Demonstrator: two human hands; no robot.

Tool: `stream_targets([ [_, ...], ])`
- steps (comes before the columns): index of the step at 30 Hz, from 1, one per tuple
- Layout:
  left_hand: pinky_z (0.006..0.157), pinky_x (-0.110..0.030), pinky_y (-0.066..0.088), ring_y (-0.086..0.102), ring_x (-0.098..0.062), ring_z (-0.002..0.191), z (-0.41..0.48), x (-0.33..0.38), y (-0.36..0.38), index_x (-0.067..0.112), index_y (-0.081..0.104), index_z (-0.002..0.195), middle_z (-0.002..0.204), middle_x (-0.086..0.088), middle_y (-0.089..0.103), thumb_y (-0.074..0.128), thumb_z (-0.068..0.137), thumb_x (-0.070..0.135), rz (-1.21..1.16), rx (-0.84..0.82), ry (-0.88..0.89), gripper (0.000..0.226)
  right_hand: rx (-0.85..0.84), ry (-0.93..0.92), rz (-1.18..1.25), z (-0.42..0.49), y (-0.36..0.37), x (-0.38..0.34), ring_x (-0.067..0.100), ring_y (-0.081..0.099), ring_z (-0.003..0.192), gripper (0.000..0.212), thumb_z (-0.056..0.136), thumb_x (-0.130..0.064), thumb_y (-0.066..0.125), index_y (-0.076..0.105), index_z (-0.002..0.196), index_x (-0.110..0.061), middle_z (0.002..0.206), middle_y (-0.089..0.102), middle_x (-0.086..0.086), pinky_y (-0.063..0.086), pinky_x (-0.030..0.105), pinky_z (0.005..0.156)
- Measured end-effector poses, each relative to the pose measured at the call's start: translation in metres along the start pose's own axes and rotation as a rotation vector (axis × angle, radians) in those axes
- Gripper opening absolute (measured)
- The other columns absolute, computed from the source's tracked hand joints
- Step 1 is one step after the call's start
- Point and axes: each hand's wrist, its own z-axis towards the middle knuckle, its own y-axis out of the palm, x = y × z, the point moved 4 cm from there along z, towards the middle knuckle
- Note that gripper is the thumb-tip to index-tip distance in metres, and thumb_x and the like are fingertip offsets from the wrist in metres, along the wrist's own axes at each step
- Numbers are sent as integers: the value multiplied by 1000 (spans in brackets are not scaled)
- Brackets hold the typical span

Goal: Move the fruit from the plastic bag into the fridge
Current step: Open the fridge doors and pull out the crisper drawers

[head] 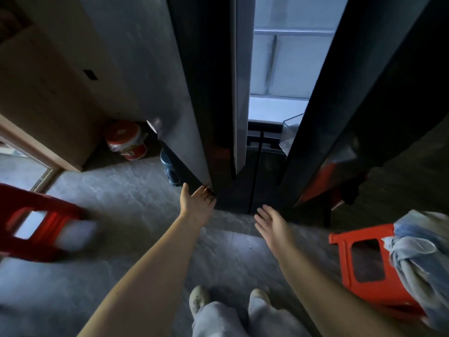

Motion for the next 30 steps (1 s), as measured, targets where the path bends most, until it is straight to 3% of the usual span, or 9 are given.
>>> stream_targets([
  [2,115,-37,21,36,-28,135,-8,4,-8,2,32,143,146,-16,39,25,95,57,13,5,9,73,-34,-147,-234,-9,31,-4,20,42,132,44,100,-21,41,35,143,-19,148,39,5,36,33,107],
  [4,113,-37,22,34,-29,136,-14,8,-19,2,34,142,146,-16,39,25,95,56,24,5,-11,72,-102,-298,-395,-21,64,-14,16,37,135,51,99,-20,44,28,146,-23,151,33,1,33,35,111],
  [9,117,-39,17,27,-27,140,-22,32,-58,5,30,145,151,-13,30,22,95,57,15,-3,-60,73,-218,-611,-537,-47,135,-38,9,26,140,71,91,-28,57,16,148,-36,154,25,-9,21,36,115],
  [12,117,-39,17,27,-27,140,-25,46,-85,6,30,146,152,-13,30,20,95,57,27,-21,-83,72,-277,-746,-577,-49,164,-33,12,39,133,60,88,-15,54,35,141,-35,144,41,-2,30,44,112],
  [15,117,-39,18,28,-27,140,-30,66,-107,6,28,146,152,-13,30,19,97,56,51,-49,-85,71,-179,-804,-591,-56,176,-10,8,46,124,46,88,-9,52,51,122,-40,132,47,-4,35,44,110],
  [18,113,-37,23,33,-27,137,-38,84,-124,3,32,144,147,-14,38,18,98,54,87,-59,-74,70,-161,-841,-640,-63,185,18,9,50,121,41,91,-13,53,52,122,-39,128,53,-3,39,44,107],
  [24,116,-36,15,26,-20,141,-48,118,-165,9,35,143,150,-11,35,15,96,56,77,-90,-36,69,-301,-915,-713,-93,220,51,17,58,111,35,93,-5,48,58,115,-30,111,64,-4,46,40,98],
  [28,113,-36,25,35,-21,136,-60,144,-191,9,54,122,141,-11,47,20,98,53,78,-6,60,61,-354,-883,-796,-101,230,78,6,56,113,42,92,-5,50,50,129,-25,120,60,-8,47,32,99],
  [30,114,-37,23,30,-20,139,-65,156,-202,8,53,125,145,-11,43,22,98,52,51,20,93,61,-356,-874,-892,-101,234,94,-1,52,115,45,92,-7,51,45,134,-23,126,55,-8,45,25,100],
])
